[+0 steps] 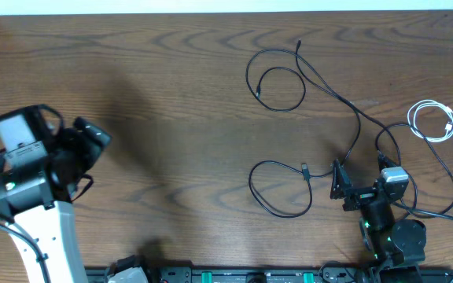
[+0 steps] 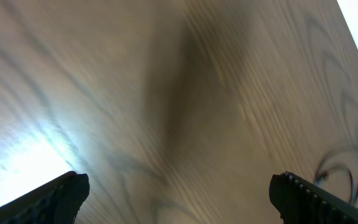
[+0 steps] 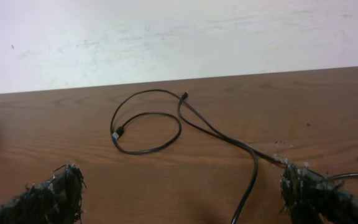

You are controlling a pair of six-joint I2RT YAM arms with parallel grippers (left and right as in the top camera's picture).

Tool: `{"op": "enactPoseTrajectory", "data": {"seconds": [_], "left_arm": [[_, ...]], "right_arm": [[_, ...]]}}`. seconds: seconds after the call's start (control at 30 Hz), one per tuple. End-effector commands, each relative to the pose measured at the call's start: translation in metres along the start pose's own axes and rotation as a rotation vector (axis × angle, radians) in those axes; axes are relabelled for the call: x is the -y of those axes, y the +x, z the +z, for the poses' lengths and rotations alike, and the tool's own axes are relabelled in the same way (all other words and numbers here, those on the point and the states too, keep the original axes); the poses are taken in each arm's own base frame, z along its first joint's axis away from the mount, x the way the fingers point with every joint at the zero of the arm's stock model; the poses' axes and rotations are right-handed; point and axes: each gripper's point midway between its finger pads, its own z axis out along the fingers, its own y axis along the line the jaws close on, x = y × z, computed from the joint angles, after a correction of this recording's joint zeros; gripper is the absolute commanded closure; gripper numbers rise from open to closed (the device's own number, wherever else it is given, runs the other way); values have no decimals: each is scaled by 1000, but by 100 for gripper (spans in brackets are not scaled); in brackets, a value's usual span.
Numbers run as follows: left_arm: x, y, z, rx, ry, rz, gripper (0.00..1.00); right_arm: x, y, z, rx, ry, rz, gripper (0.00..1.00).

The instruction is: Untangle cables

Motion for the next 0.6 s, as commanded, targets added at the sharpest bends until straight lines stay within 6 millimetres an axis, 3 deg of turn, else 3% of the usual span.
{"op": "enactPoseTrajectory", "data": {"seconds": [0.0, 0.2, 0.47, 0.57], "left_arm": [[19, 15, 4, -43, 23, 85, 2], [29, 30, 23, -123, 2, 140, 2], [21, 25, 29, -105, -51, 144, 2], [11, 32, 30, -134, -92, 187, 2]], "right_arm": [[0, 0, 0, 2, 2, -15, 1], [0, 0, 0, 1, 2, -15, 1], [0, 0, 0, 1, 2, -15, 1], [0, 0, 0, 2, 2, -15, 1]]}}
